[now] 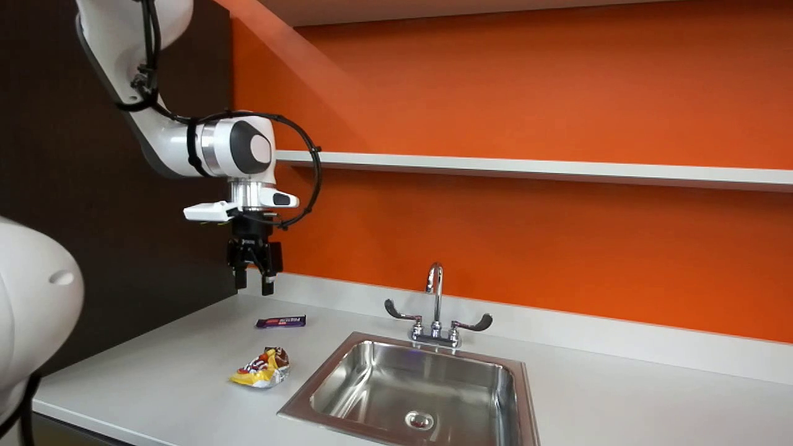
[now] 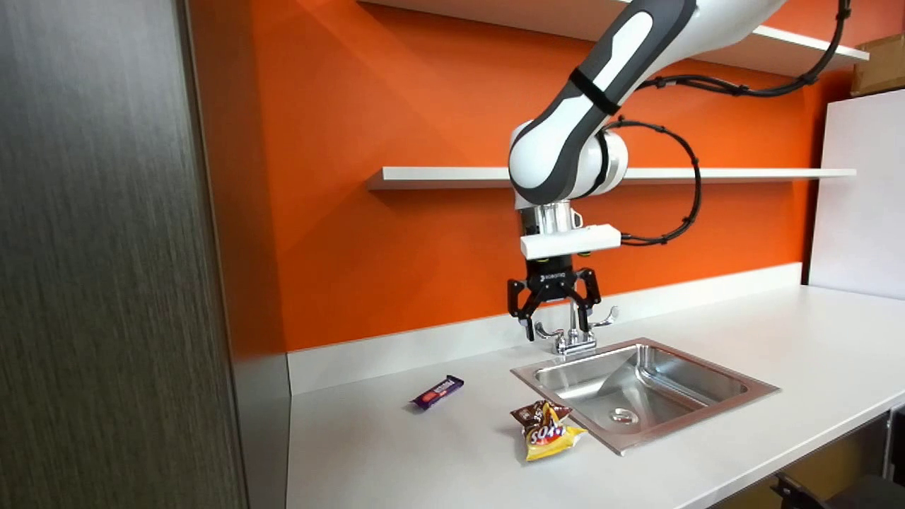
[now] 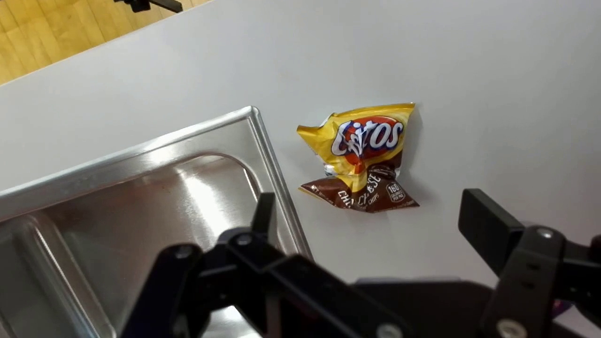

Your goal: Put the orange packet in the sink

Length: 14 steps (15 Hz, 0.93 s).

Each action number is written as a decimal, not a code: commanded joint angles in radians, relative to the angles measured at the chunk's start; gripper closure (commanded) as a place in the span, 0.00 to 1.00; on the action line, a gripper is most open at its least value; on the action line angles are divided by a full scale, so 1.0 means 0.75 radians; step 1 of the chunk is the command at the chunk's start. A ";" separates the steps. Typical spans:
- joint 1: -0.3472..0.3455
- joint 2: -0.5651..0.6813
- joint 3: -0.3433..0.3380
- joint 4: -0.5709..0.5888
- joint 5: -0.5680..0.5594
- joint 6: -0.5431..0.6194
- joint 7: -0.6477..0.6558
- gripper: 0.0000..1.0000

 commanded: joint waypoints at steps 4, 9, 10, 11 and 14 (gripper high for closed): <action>0.014 0.193 -0.029 0.009 -0.061 0.217 0.110 0.00; 0.042 0.320 -0.081 0.042 -0.104 0.314 0.161 0.00; 0.048 0.342 -0.092 0.048 -0.103 0.326 0.163 0.00; 0.055 0.364 -0.101 0.056 -0.100 0.335 0.166 0.00; 0.081 0.418 -0.128 0.077 -0.088 0.353 0.170 0.00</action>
